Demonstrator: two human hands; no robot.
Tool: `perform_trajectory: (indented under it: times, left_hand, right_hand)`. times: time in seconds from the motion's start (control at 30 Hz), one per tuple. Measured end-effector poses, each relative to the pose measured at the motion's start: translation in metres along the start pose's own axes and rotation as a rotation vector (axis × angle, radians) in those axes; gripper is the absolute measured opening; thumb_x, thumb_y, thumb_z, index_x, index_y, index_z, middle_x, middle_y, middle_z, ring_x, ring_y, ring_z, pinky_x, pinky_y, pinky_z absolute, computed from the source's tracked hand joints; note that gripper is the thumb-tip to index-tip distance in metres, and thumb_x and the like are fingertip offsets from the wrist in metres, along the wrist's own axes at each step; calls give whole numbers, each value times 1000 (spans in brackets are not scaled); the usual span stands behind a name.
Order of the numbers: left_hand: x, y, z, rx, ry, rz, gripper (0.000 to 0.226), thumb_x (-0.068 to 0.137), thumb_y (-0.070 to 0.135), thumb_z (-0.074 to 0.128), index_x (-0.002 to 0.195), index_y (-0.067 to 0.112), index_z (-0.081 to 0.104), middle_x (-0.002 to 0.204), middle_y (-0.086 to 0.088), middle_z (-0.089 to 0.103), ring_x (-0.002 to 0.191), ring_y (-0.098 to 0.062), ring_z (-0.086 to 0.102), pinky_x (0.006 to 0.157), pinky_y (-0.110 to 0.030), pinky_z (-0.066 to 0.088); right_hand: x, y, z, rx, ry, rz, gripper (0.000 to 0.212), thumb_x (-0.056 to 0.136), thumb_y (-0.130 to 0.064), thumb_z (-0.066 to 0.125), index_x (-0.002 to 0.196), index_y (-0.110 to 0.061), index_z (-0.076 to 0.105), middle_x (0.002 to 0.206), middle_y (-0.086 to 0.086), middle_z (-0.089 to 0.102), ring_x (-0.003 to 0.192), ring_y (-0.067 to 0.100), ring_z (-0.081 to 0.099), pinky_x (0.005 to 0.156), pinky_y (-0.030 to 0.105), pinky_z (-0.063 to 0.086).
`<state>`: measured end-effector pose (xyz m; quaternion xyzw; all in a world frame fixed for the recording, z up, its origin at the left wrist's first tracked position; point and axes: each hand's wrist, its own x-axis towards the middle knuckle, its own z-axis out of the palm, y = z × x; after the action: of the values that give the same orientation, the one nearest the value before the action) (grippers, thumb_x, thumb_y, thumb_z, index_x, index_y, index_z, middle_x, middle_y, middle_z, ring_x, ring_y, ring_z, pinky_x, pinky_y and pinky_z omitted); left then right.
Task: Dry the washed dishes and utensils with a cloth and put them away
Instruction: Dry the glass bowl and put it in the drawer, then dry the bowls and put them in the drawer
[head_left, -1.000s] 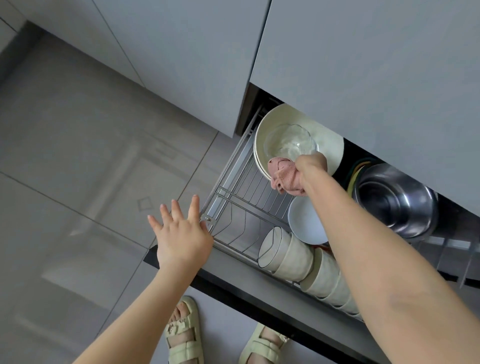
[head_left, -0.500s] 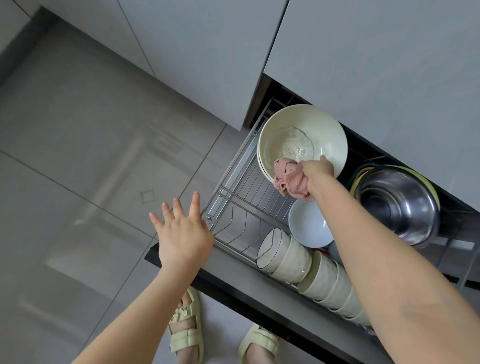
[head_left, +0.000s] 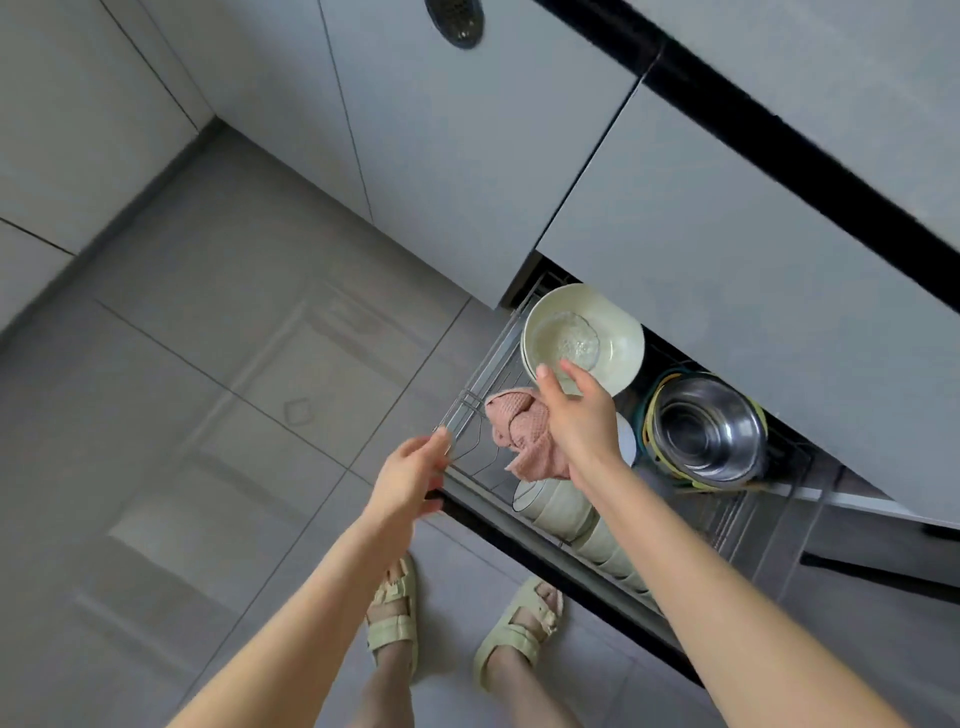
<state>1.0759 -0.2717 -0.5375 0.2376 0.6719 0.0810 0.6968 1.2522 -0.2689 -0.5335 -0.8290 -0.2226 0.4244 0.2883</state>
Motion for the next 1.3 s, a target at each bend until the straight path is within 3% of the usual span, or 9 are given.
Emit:
perform_trajectory:
  times: [0.07, 0.2, 0.3, 0.4, 0.6, 0.83, 1.1, 1.23, 1.3]
  left_hand:
    - [-41, 27, -24, -273, -157, -93, 45, 87, 54, 55, 121, 25, 54, 114, -5, 62, 107, -24, 59, 90, -44, 51]
    - [-120, 73, -84, -244, -256, 86, 39, 82, 47, 64, 116, 28, 60, 109, -2, 68, 99, -22, 66, 72, -35, 56]
    - [-168, 98, -134, -274, -89, 235, 12, 90, 17, 59, 100, 20, 65, 87, -1, 67, 75, -16, 64, 60, -25, 49]
    - [-207, 120, -190, -364, 113, 326, 14, 91, 5, 54, 94, 13, 65, 82, -4, 65, 72, -19, 60, 61, -26, 46]
    - [-271, 168, -306, -458, 240, 495, 10, 90, 5, 57, 91, 10, 66, 73, -3, 68, 54, -12, 64, 49, -24, 54]
    - [-315, 231, -436, -507, 274, 573, 6, 83, 7, 68, 80, 9, 63, 75, -9, 72, 63, -21, 70, 57, -29, 59]
    - [-354, 273, -582, -425, 628, 667, 12, 72, 15, 80, 77, 12, 69, 79, -7, 72, 75, -15, 69, 75, -29, 56]
    - [-361, 261, -640, -557, 738, 655, 11, 74, 16, 79, 81, 13, 71, 85, -7, 72, 83, -19, 69, 74, -28, 56]
    - [-364, 250, -671, -460, 824, 677, 33, 65, 20, 83, 95, 24, 70, 102, 6, 70, 95, -9, 64, 81, -25, 50]
  right_hand:
    - [-48, -39, 6, 42, -54, -8, 45, 87, -53, 59, 121, -24, 61, 111, -2, 65, 106, 14, 59, 93, 33, 48]
    - [-138, -123, 33, 96, -231, -14, 47, 87, -56, 57, 124, -26, 58, 100, -6, 67, 97, 11, 64, 92, 36, 51]
    - [-193, -180, 54, 170, -463, -71, 46, 88, -43, 63, 130, -27, 52, 115, -4, 64, 102, 8, 63, 93, 31, 50]
    - [-234, -228, 71, 53, -671, -236, 59, 79, -13, 75, 131, -29, 51, 116, -12, 56, 92, -4, 59, 74, 11, 47]
    - [-283, -331, 114, -142, -736, -620, 29, 75, -8, 77, 100, -20, 67, 96, -1, 69, 83, 10, 64, 70, 22, 53]
    - [-301, -458, 197, -55, -763, -813, 8, 87, -18, 69, 80, -14, 67, 66, -1, 62, 59, 12, 58, 43, 29, 49]
    - [-342, -601, 329, -88, -973, -1012, 5, 84, -15, 72, 82, -12, 69, 75, -8, 66, 66, -5, 61, 55, 12, 46]
    - [-374, -633, 400, -223, -1007, -1068, 12, 84, -22, 71, 73, -20, 67, 71, -6, 66, 74, 14, 65, 66, 38, 57]
    - [-392, -644, 435, -259, -1044, -1105, 10, 82, -23, 72, 74, -18, 68, 71, -1, 67, 74, 22, 67, 63, 44, 57]
